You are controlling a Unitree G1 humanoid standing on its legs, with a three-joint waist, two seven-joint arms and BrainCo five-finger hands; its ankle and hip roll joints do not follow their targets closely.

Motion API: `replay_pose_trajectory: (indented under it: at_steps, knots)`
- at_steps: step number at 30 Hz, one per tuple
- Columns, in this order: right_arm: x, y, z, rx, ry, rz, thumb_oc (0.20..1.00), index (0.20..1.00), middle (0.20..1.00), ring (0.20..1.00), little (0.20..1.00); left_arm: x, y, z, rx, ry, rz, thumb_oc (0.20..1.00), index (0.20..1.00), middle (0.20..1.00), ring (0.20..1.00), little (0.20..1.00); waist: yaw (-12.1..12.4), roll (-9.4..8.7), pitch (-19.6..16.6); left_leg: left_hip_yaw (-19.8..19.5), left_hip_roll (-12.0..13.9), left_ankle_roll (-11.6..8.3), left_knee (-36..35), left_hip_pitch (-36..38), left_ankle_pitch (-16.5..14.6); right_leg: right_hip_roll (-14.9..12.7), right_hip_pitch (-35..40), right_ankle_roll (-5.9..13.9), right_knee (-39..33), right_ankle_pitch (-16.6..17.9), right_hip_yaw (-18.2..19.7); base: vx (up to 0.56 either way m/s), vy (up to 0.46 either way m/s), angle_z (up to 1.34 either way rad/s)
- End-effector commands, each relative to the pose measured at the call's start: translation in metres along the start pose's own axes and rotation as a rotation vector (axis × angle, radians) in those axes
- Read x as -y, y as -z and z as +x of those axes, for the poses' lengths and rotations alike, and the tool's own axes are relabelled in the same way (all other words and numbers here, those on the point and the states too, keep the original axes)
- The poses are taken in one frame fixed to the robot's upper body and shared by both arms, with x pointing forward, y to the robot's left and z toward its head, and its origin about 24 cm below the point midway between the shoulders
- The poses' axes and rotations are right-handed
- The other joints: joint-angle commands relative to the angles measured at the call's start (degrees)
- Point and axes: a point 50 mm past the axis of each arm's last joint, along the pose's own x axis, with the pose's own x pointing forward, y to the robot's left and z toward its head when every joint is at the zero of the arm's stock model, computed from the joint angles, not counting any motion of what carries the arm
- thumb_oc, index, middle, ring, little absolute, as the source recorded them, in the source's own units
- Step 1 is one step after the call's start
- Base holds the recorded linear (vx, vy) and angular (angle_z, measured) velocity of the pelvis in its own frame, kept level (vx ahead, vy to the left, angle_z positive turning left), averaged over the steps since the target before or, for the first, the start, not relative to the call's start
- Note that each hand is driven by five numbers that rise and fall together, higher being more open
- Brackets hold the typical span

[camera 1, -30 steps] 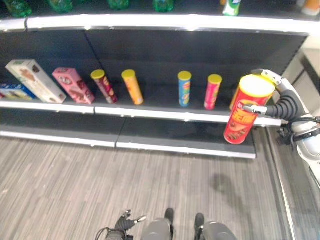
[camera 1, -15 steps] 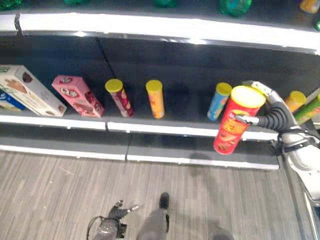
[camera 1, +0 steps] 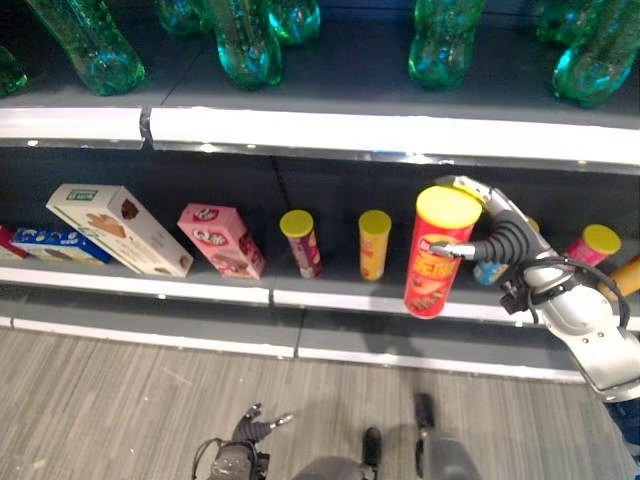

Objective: Put the goods on the table back onto the shelves and tidy them up.

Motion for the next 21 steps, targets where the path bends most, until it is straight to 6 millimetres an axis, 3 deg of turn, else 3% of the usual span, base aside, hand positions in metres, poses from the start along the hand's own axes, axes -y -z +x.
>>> replay_pose_trajectory:
  at_steps: [1, 14, 21]
  knots:
    - [0.019, -0.017, 0.011, 0.111, 0.043, -0.038, 0.2, 0.2, 0.2, 0.2, 0.2, -0.018, -0.006, 0.002, 0.019, -0.032, 0.067, 1.0, 1.0, 1.0, 1.0, 1.0, 1.0, -4.48, -0.7, 0.1, 9.8, -7.32, 8.8, -6.0, -8.8, -2.6, 3.8, 1.8, 0.3, -6.0, -1.8, 0.03, -0.061, 0.15]
    - [0.006, -0.018, 0.012, 0.121, -0.018, 0.01, 0.2, 0.2, 0.2, 0.2, 0.2, -0.015, 0.005, 0.0, -0.017, -0.02, 0.088, 1.0, 1.0, 1.0, 1.0, 1.0, 0.9, -3.88, -1.9, 0.2, 11.8, -8.32, 7.0, -4.2, -8.5, -2.0, 6.3, 1.15, -1.0, -7.4, -2.6, 0.02, -0.037, 0.02]
    - [-0.007, -0.016, 0.021, 0.118, -0.028, -0.078, 0.2, 0.2, 0.2, 0.2, 0.2, -0.01, 0.001, -0.004, 0.026, 0.005, 0.094, 1.0, 1.0, 1.0, 1.0, 1.0, 1.6, -3.09, -1.2, 0.0, 12.1, -8.44, 7.5, -4.5, -8.6, -2.0, 6.1, 0.98, -0.7, -7.7, -2.9, -0.01, -0.01, -0.02]
